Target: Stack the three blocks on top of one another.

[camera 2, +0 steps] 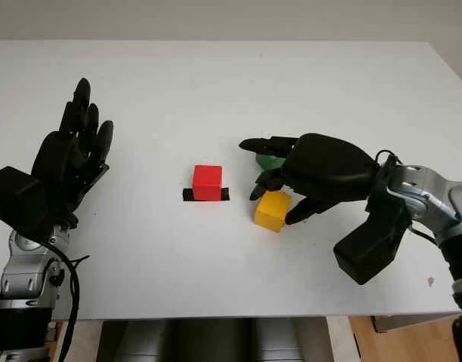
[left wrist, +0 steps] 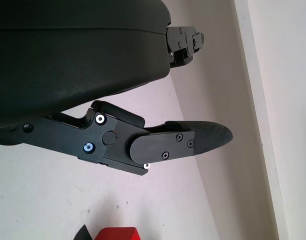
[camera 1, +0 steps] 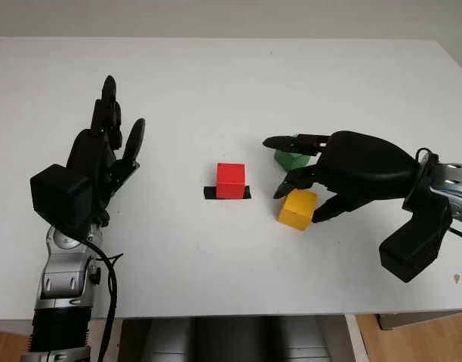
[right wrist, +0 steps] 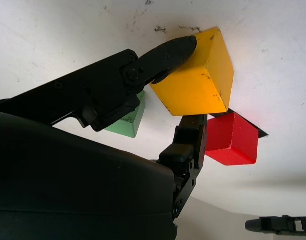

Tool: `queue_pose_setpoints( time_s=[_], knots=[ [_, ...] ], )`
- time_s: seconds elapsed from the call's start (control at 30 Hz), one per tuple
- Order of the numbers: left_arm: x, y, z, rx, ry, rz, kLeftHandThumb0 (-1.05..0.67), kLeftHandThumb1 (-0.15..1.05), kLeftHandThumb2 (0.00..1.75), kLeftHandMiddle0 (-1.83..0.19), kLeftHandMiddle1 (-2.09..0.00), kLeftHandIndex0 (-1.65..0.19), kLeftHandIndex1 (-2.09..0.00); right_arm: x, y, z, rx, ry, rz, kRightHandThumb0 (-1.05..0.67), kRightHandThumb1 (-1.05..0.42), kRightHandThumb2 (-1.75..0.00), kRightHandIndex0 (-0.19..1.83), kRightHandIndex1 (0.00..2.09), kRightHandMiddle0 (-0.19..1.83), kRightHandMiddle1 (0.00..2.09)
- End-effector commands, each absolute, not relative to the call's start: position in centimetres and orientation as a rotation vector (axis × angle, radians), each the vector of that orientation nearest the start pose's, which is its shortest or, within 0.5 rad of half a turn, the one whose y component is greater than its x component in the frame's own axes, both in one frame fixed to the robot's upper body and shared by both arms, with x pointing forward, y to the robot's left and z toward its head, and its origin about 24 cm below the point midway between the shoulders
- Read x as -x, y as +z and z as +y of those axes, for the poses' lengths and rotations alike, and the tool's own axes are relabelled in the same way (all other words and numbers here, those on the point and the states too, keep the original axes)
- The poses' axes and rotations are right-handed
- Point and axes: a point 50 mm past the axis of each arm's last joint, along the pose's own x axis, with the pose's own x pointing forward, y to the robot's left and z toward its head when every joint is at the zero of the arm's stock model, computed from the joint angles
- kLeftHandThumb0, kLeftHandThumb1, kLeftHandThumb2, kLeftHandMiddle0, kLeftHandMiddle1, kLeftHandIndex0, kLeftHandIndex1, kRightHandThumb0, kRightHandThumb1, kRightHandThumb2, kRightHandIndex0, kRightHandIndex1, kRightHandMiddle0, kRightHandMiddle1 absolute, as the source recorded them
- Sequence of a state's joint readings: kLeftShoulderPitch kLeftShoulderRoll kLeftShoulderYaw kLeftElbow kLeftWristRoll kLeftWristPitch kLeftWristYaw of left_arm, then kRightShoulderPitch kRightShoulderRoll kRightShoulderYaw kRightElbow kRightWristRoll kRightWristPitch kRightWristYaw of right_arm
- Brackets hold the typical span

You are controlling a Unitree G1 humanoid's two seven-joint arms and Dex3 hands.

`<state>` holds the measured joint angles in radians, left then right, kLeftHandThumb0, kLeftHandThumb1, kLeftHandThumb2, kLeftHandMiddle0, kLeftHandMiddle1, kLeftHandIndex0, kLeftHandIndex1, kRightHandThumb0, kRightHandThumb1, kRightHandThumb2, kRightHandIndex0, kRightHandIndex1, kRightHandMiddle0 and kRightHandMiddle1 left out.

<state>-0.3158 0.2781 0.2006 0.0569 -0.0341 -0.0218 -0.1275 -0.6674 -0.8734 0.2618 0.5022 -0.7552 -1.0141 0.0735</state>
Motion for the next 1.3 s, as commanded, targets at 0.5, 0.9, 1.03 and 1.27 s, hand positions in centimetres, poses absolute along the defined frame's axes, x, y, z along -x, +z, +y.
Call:
queue_pose_setpoints(
  time_s=[0.5, 0.9, 1.03, 1.27],
  knots=[
    [-30.4, 12.9, 22.2, -0.234, 0.034, -0.270, -0.68, 1.05, 0.50, 0.13, -0.06, 0.10, -0.06, -31.6, 18.3, -20.4, 1.527, 0.693, -0.741, -0.44, -0.87, -0.05, 0.35, 0.08, 0.58, 1.23],
    [-30.5, 12.8, 22.0, -0.231, 0.031, -0.270, -0.66, 1.05, 0.52, 0.12, -0.06, 0.10, -0.06, -33.5, 20.7, -19.7, 1.069, 0.645, -0.471, -0.38, -0.94, -0.06, 0.28, 0.04, 0.36, 1.50],
    [-30.5, 12.8, 21.9, -0.230, 0.034, -0.274, -0.65, 1.05, 0.52, 0.11, -0.06, 0.09, -0.06, -33.8, 21.2, -19.2, 0.984, 0.640, -0.428, -0.41, -0.96, -0.06, 0.27, 0.04, 0.33, 1.52],
    [-30.5, 12.7, 21.7, -0.219, 0.043, -0.274, -0.64, 1.05, 0.51, 0.10, -0.06, 0.08, -0.06, -34.2, 21.0, -18.2, 0.816, 0.632, -0.343, -0.45, -0.97, -0.06, 0.24, 0.03, 0.29, 1.56]
  ],
)
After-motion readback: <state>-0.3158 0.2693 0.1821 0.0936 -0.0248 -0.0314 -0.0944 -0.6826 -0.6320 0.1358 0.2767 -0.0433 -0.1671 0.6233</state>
